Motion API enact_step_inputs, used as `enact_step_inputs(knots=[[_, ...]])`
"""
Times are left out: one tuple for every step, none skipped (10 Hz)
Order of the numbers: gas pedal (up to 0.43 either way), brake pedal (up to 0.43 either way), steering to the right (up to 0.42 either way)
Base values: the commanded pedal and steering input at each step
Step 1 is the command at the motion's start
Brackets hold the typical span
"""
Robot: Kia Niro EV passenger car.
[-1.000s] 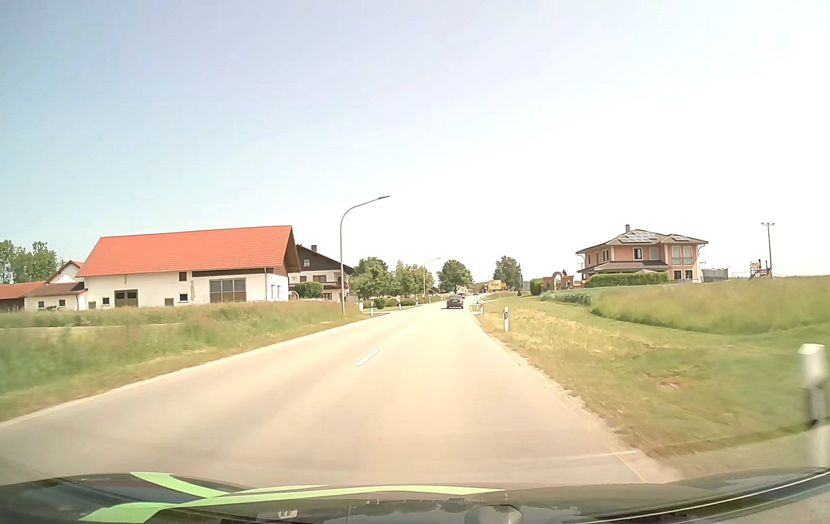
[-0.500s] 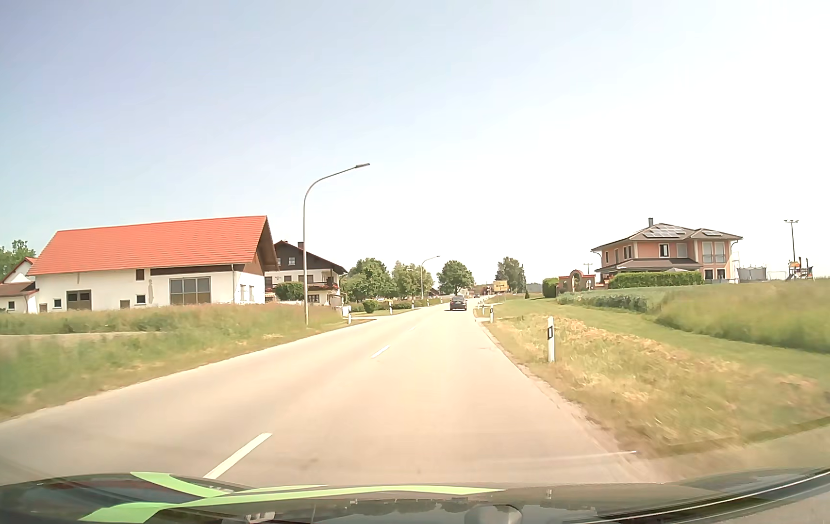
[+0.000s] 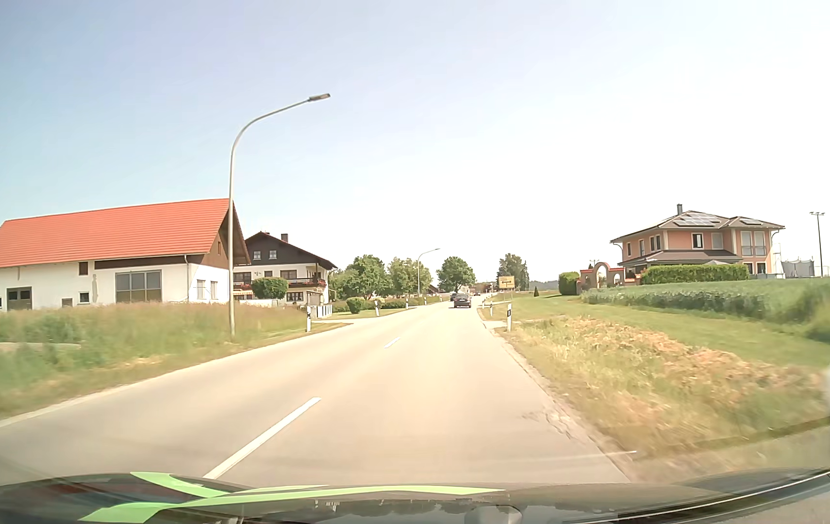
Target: Follow the waypoints while adhering to traffic rules and regulations
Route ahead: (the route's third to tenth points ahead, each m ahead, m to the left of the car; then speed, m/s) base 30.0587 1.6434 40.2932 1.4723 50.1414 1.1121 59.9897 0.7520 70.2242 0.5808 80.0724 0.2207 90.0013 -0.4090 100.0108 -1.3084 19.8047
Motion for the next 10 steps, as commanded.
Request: enact_step_inputs(knots=[[0.087,0.000,0.000],[0.087,0.000,0.000],[0.087,0.000,0.001],[0.098,0.000,0.001],[0.098,0.000,0.000],[0.098,0.000,0.001],[0.098,0.000,0.000],[0.098,0.000,0.001],[0.098,0.000,0.001],[0.098,0.000,0.001]])
